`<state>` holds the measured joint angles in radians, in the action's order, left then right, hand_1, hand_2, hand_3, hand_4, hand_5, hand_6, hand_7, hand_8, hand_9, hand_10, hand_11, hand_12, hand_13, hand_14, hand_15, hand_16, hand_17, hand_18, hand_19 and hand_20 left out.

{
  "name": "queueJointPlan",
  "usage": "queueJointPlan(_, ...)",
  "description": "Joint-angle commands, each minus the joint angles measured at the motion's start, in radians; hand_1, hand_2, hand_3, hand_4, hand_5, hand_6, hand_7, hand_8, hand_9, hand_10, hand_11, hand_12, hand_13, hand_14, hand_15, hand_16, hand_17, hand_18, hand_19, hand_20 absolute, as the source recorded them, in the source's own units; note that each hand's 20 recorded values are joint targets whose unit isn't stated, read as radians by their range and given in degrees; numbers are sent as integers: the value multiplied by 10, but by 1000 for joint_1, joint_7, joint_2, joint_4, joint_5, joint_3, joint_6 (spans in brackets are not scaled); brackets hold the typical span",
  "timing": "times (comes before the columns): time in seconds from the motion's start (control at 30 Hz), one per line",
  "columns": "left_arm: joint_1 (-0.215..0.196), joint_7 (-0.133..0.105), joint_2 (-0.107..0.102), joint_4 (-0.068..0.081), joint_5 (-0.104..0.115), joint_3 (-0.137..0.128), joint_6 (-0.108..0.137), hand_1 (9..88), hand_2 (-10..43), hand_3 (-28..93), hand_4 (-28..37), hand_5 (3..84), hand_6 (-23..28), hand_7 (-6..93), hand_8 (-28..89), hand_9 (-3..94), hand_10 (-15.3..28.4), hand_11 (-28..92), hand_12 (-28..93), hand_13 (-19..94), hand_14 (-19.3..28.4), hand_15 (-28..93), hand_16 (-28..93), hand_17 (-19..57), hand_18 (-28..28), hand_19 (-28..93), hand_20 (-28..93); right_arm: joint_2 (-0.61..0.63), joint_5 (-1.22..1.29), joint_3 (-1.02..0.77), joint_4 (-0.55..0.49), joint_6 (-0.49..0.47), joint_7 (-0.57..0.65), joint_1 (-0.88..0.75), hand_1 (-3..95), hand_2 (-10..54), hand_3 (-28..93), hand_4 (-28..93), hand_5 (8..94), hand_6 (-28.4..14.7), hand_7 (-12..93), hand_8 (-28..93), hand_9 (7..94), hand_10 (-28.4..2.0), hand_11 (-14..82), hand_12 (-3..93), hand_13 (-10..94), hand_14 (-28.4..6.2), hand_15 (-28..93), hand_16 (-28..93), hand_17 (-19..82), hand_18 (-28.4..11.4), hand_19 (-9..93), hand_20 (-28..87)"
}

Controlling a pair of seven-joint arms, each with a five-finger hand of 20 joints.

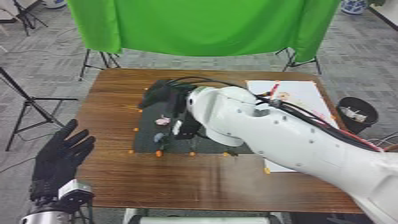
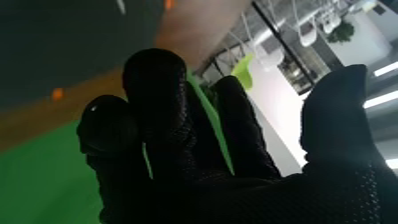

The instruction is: Arrange flowers

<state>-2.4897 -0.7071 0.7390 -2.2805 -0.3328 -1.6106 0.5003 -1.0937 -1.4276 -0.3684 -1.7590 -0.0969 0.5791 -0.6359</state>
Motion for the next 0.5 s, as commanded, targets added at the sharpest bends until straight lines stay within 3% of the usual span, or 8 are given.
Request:
queueJointPlan(0.03, -45, -7, 10, -24, -13, -18, 16, 298, 75, 661, -214, 371, 98, 114, -85, 326, 192, 295, 101, 217, 259, 563, -133, -84, 238, 485, 68, 318, -104, -247, -218, 57, 156, -129, 123, 138, 827, -207, 395, -39, 107, -86, 426, -183, 62, 106, 682, -153, 764, 107, 457, -237, 932, 292)
queueJointPlan(0.1, -44, -1, 15, -27, -19, -16, 15, 297, 74, 661, -214, 371, 98, 114, -85, 326, 192, 294, 101, 217, 259, 563, -133, -84, 238, 485, 68, 382, -160, -363, -260, -10, 197, -226, 153, 116, 816, -205, 405, -50, 111, -82, 439, -194, 71, 116, 679, -150, 764, 107, 458, -228, 932, 284)
queueJointPlan(0.13, -39, 15, 20, -25, -31, -18, 6, 297, 74, 661, -214, 371, 97, 114, -85, 326, 192, 294, 100, 217, 259, 563, -132, -83, 238, 485, 68, 425, -174, -370, -284, 15, 262, -241, 177, 97, 805, -204, 410, -54, 115, -80, 447, -199, 76, 122, 676, -146, 765, 106, 460, -222, 932, 278)
queueJointPlan(0.2, -69, 8, 25, -37, -34, -26, 19, 297, 75, 660, -214, 371, 97, 114, -85, 326, 192, 293, 101, 217, 258, 564, -132, -83, 238, 485, 68, 452, -181, -438, -286, -6, 308, -303, 216, 70, 792, -203, 429, -64, 129, -78, 467, -207, 93, 132, 676, -138, 765, 105, 468, -208, 932, 270)
queueJointPlan(0.3, -78, 24, 30, -41, -44, -35, 10, 294, 73, 662, -215, 371, 98, 113, -85, 326, 192, 293, 100, 217, 259, 563, -132, -83, 238, 486, 69, 488, -161, -488, -270, -39, 393, -344, 242, 55, 780, -201, 441, -74, 137, -80, 491, -212, 113, 138, 684, -132, 766, 104, 483, -198, 932, 268)
queueJointPlan(0.43, -75, 39, 32, -48, -77, -49, 5, 292, 72, 658, -218, 371, 97, 112, -84, 328, 193, 299, 104, 229, 267, 598, -123, -78, 243, 508, 80, 505, -127, -520, -232, -33, 484, -372, 254, 46, 773, -201, 450, -87, 141, -78, 498, -217, 118, 138, 693, -127, 766, 103, 500, -192, 932, 270)
queueJointPlan(0.47, -76, 39, 30, -49, -90, -51, 1, 288, 72, 652, -221, 370, 97, 112, -84, 330, 195, 307, 109, 237, 270, 619, -120, -77, 245, 513, 83, 499, -123, -525, -214, -57, 511, -372, 255, 45, 772, -201, 453, -89, 142, -78, 500, -217, 121, 138, 698, -126, 766, 103, 505, -192, 932, 272)
queueJointPlan(0.5, -72, 57, 39, -46, -115, -60, -15, 280, 70, 647, -224, 370, 96, 111, -84, 332, 197, 313, 112, 240, 271, 629, -119, -77, 245, 514, 84, 509, -118, -509, -199, -50, 523, -364, 256, 44, 771, -200, 455, -89, 142, -79, 501, -218, 122, 138, 700, -125, 766, 103, 508, -191, 932, 274)
